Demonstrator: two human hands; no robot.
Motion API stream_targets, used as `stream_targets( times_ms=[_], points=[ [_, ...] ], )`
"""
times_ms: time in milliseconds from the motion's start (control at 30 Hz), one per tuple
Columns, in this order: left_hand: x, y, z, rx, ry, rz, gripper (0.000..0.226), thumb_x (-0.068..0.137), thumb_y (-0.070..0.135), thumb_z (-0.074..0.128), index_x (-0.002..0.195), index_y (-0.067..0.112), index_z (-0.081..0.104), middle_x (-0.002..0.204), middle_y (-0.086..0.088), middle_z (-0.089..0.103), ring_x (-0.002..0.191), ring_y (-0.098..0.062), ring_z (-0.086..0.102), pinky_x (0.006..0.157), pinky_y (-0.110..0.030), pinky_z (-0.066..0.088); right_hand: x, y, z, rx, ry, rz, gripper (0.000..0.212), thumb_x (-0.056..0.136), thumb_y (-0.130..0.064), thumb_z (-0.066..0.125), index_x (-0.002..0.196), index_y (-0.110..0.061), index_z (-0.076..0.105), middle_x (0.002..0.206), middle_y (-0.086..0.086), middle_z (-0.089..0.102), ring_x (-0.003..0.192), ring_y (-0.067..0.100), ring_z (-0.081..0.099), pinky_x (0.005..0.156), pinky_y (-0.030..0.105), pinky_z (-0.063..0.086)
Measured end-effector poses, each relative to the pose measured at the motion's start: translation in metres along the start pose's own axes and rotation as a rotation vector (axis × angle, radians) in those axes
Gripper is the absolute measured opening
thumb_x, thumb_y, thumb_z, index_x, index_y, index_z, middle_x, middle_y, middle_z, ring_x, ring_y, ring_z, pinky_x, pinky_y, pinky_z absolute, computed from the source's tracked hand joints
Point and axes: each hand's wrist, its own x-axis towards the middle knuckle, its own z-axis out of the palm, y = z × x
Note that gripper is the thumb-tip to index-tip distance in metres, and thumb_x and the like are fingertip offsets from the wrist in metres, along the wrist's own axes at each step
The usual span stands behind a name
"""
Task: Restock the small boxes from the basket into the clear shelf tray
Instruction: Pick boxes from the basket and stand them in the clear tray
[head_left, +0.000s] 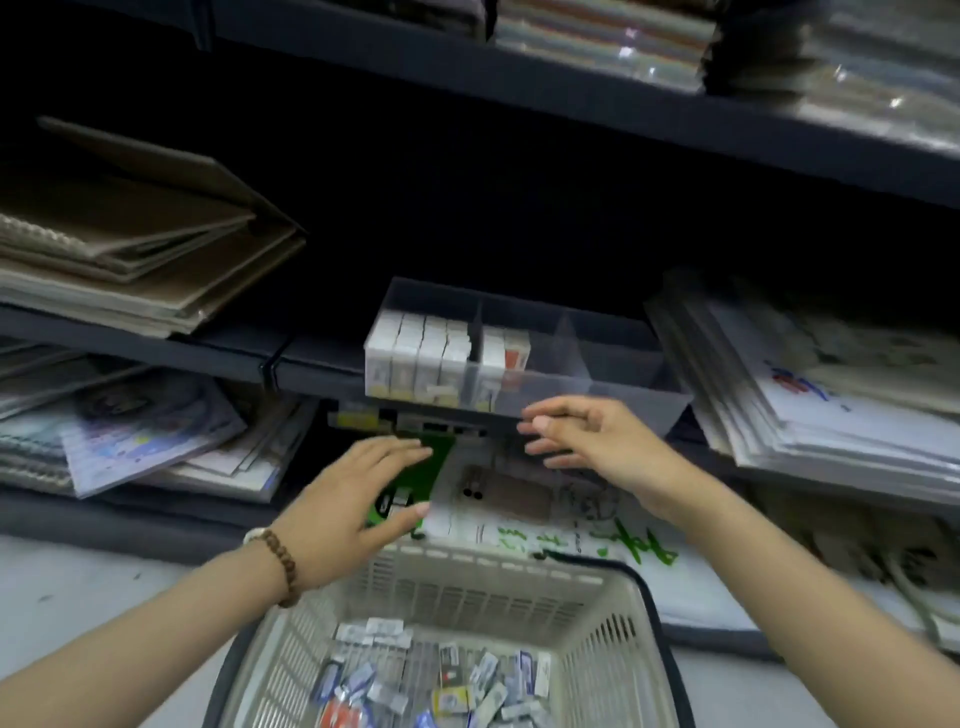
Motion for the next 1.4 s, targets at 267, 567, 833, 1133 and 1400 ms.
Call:
stream_targets(
  times_ms=[267,567,833,1133,1400],
  points=[
    [-0.088,-0.056,0.115,0.067,-0.689,-0.407,0.062,0.091,0.051,0.044,0.144,0.023,0.028,0.149,0.001,0.033,0.134,-0.014,0.035,0.108,-0.024,0.03,-0.009,0.19,0.104,0.108,-0.271,0.528,0.03,0.091,-0.016,0.06,0.12,-0.007,0.058,0.116,0.01,0.065,0.083,0.011,0.064,0.078,0.023,0.052],
    [-0.102,-0.088,0.211,-0.129,-0.714,-0.658,0.049,0.094,0.031,0.05,0.139,0.015,0.039,0.142,-0.009,0.042,0.125,-0.023,0.045,0.098,-0.025,0.037,-0.034,0.29,0.175,0.224,-0.271,0.792,0.032,0.091,-0.014,0.06,0.119,0.002,0.058,0.111,0.018,0.065,0.095,0.025,0.065,0.083,0.03,0.052],
    [-0.106,-0.108,0.244,0.016,-0.728,-0.645,0.032,0.085,0.024,0.065,0.115,0.016,0.057,0.123,-0.006,0.05,0.105,-0.02,0.055,0.087,-0.025,0.044,-0.034,0.326,0.161,0.304,-0.111,0.829,0.025,0.092,-0.013,0.058,0.115,-0.001,0.061,0.112,0.016,0.065,0.098,0.026,0.063,0.078,0.028,0.052],
    [-0.104,-0.109,0.248,-0.104,-0.56,-0.731,0.027,0.089,0.025,0.059,0.108,0.006,0.056,0.09,-0.005,0.056,0.08,-0.021,0.057,0.064,-0.027,0.047,-0.026,0.339,0.165,0.144,0.025,0.657,0.031,0.089,-0.017,0.063,0.118,-0.005,0.062,0.114,0.01,0.063,0.1,0.022,0.062,0.086,0.032,0.053],
    [-0.089,-0.09,0.234,-0.953,-0.062,-1.131,0.017,0.09,0.012,0.057,0.105,0.006,0.051,0.08,-0.005,0.063,0.05,-0.006,0.064,0.05,-0.021,0.056,0.004,0.348,0.202,-0.293,-0.076,0.539,0.031,0.082,-0.02,0.072,0.111,-0.016,0.065,0.119,0.006,0.042,0.113,0.025,0.053,0.098,0.039,0.045]
  ],
)
